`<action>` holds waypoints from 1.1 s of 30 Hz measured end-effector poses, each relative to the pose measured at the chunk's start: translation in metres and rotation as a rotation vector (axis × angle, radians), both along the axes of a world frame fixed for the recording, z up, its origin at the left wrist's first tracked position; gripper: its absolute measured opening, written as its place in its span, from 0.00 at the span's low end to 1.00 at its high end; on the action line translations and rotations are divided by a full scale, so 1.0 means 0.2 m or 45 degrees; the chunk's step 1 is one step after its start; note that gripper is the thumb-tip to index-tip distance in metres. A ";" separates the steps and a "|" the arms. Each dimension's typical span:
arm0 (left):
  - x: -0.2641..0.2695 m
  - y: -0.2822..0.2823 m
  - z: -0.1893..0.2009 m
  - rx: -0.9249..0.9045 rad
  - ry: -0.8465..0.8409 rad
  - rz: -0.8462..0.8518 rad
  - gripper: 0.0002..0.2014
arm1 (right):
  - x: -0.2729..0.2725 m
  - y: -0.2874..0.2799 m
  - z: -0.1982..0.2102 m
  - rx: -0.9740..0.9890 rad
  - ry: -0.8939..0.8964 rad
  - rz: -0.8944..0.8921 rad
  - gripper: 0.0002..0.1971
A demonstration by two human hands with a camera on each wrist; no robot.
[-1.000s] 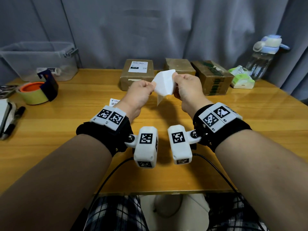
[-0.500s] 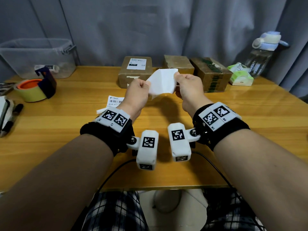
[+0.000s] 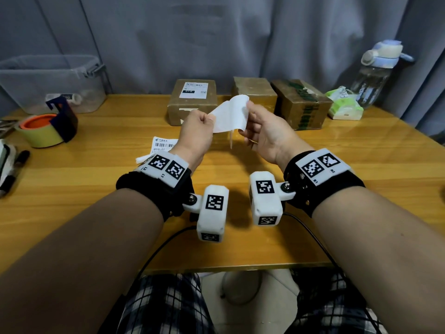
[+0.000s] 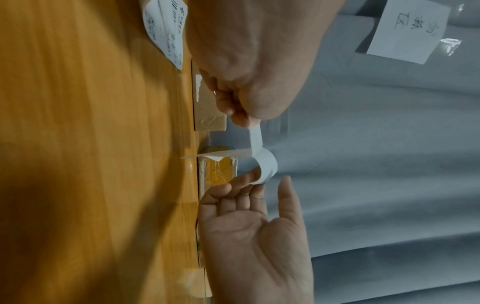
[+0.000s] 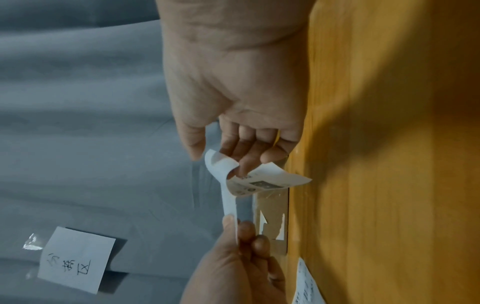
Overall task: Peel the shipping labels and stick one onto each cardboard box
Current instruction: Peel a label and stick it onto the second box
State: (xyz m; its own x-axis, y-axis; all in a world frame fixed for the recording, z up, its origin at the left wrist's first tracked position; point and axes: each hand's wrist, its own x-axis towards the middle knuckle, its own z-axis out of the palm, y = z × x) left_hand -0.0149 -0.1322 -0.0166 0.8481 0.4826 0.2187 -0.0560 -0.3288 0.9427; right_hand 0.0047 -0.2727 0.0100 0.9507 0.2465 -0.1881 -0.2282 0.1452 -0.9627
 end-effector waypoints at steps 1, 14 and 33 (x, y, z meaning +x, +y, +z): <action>0.00 0.00 0.00 0.021 -0.003 -0.004 0.13 | 0.00 0.00 0.00 -0.031 -0.020 -0.025 0.10; 0.00 0.07 0.01 0.127 0.026 -0.051 0.14 | -0.03 0.03 0.00 -0.149 -0.141 -0.268 0.05; -0.02 0.13 0.02 0.080 0.163 -0.038 0.15 | -0.06 0.06 0.03 -0.155 -0.139 -0.336 0.10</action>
